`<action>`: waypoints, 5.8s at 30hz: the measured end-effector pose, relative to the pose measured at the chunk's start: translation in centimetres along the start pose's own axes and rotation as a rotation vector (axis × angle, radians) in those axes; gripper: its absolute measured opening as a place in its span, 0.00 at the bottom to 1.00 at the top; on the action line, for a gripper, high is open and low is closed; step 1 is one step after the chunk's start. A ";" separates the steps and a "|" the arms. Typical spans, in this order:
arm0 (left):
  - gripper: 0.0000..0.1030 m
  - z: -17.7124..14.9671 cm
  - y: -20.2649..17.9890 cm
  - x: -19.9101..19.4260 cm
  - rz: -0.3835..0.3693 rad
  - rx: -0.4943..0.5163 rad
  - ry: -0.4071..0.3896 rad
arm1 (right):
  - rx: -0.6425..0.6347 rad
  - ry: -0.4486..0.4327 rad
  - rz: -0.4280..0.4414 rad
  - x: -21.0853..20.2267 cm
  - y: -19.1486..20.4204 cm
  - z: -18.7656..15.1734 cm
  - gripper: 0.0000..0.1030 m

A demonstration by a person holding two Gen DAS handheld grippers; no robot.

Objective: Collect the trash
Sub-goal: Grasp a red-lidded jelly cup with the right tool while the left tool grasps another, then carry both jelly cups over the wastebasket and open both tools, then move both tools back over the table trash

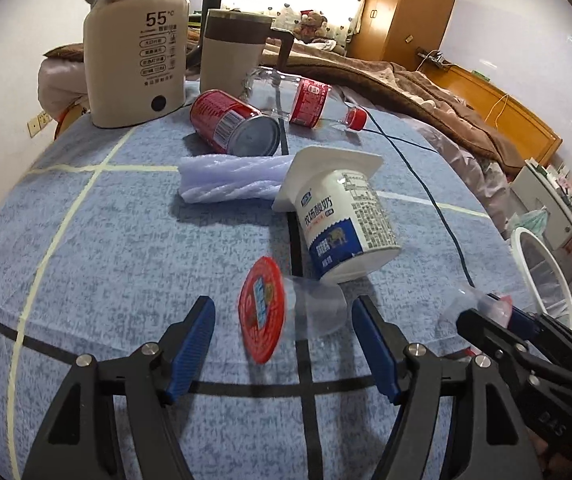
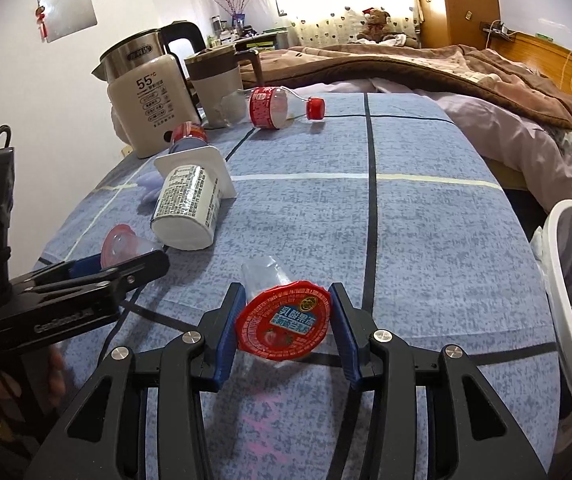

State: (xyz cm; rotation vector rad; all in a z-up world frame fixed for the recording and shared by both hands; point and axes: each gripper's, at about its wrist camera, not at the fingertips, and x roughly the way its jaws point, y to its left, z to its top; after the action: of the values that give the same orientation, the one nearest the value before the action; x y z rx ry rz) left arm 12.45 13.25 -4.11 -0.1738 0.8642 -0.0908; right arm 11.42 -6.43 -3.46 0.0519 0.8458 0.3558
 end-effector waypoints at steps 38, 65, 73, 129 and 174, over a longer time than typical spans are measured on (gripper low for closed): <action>0.51 0.1 -7.1 -4.5 -0.025 0.124 -0.108 | 0.119 -0.123 -0.039 -5.7 -4.5 0.2 0.42; 0.51 0.6 -22.6 -3.2 -0.205 0.353 -0.113 | 0.317 -0.236 -0.242 -13.6 -16.7 -1.8 0.42; 0.51 0.7 -27.0 -2.0 -0.278 0.389 -0.092 | 0.393 -0.239 -0.315 -15.2 -21.5 -2.9 0.42; 0.68 0.0 -28.5 -0.9 -0.258 0.389 -0.066 | 0.395 -0.191 -0.388 -14.4 -23.6 -3.7 0.54; 0.71 0.6 -6.5 -3.5 0.038 0.031 -0.128 | 0.109 -0.129 -0.100 -6.2 -7.7 1.0 0.54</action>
State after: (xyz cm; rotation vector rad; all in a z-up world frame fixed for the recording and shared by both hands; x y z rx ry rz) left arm 10.62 7.43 0.12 -0.1330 0.7381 -0.0572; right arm 10.56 -15.58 0.28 0.1323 0.7366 0.2100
